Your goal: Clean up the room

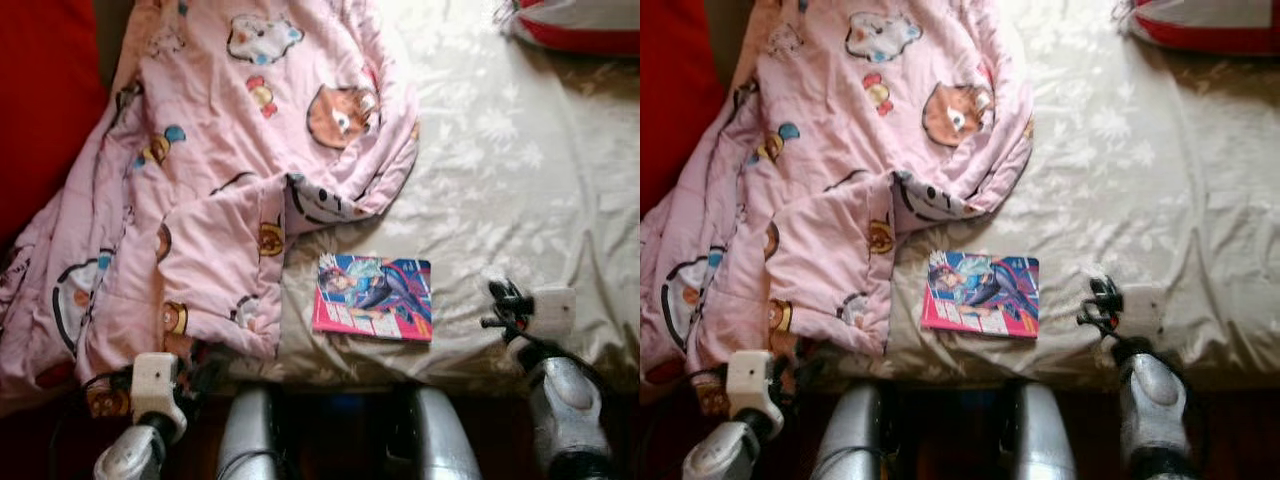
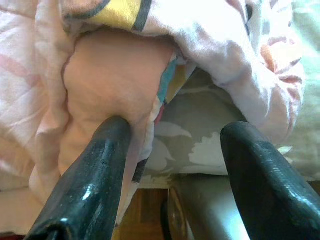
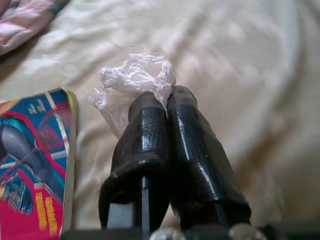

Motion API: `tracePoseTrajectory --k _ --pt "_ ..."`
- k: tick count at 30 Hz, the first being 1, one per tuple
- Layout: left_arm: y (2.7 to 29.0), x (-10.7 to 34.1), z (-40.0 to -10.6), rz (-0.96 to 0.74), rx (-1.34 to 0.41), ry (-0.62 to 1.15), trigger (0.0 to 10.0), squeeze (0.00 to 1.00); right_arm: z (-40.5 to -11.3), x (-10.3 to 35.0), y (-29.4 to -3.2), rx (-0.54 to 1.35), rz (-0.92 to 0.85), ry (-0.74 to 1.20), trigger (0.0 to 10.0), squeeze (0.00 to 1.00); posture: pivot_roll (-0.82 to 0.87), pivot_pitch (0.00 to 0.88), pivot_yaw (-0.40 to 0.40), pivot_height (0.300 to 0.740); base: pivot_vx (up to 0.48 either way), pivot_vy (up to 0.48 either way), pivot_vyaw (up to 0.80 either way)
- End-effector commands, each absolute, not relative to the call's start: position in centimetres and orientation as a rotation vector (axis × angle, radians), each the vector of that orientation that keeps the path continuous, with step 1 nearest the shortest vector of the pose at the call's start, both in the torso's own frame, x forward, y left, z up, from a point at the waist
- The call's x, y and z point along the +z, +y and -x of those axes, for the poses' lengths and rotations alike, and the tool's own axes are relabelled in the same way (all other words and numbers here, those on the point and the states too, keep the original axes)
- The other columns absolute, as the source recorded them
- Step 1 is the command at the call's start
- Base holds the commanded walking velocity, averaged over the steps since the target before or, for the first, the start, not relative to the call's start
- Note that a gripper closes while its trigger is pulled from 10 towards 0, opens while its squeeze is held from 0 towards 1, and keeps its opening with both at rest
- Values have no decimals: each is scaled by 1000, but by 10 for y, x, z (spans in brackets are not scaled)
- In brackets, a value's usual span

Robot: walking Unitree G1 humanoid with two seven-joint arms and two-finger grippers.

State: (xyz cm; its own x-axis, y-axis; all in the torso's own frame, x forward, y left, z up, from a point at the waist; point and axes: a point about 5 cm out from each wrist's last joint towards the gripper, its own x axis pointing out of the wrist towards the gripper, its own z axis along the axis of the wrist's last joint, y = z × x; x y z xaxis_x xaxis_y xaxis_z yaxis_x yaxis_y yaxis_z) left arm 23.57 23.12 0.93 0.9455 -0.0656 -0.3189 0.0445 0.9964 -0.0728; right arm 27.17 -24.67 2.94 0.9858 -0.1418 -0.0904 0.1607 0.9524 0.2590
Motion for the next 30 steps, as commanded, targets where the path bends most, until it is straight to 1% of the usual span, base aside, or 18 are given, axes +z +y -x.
tracePoseTrajectory --k 1,3,4,5,6,8,10,13,15,20,23,27,30 --pt "233 -6 -224 62 -40 391 10000 0 -251 9 -252 -254 -363 120 10000 0 -17 135 42 633 0 0 0" --pt "231 -8 -227 67 -38 396 10000 0 -243 -3 -245 -234 -361 178 10000 0 -16 104 40 633 0 0 0" --pt "231 -8 -227 67 -38 396 10000 0 -243 -3 -245 -234 -361 178 10000 0 -16 104 40 633 0 0 0" --pt "231 -9 -230 70 -34 397 10000 0 -239 -11 -241 -228 -354 232 10000 0 -22 93 39 633 0 0 0" --pt "231 -10 -235 78 -22 400 10000 0 -231 -27 -224 -156 -295 345 10000 0 -32 67 23 633 0 0 0" --pt "231 -11 -236 79 -19 400 10000 0 -228 -30 -220 -128 -272 367 10000 0 -32 67 23 633 0 0 0" --pt "230 -12 -237 82 -17 403 10000 0 -226 -32 -219 -138 -284 377 10000 0 -16 56 15 633 0 0 0" --pt "226 -22 -234 96 -7 445 10000 0 -221 -41 -222 -238 -319 455 10000 0 -1 22 9 648 0 0 0" --pt "223 -28 -233 97 -17 483 10000 0 -218 -48 -219 -256 -320 514 10000 0 2 0 6 663 0 0 0" --pt "225 -34 -232 93 8 539 10000 0 -212 -57 -211 -222 -306 611 10000 0 -3 0 3 688 0 0 0" --pt "226 -35 -232 112 35 544 10000 0 -210 -59 -207 -192 -286 626 10000 0 -7 0 0 698 0 0 0" --pt "219 -44 -228 117 45 607 10000 0 -197 -68 -208 -237 -290 701 10000 0 -3 0 -2 728 0 0 0" --pt "217 -47 -225 119 51 626 10000 0 -193 -71 -208 -243 -286 725 10000 0 -3 0 -1 738 0 0 0"
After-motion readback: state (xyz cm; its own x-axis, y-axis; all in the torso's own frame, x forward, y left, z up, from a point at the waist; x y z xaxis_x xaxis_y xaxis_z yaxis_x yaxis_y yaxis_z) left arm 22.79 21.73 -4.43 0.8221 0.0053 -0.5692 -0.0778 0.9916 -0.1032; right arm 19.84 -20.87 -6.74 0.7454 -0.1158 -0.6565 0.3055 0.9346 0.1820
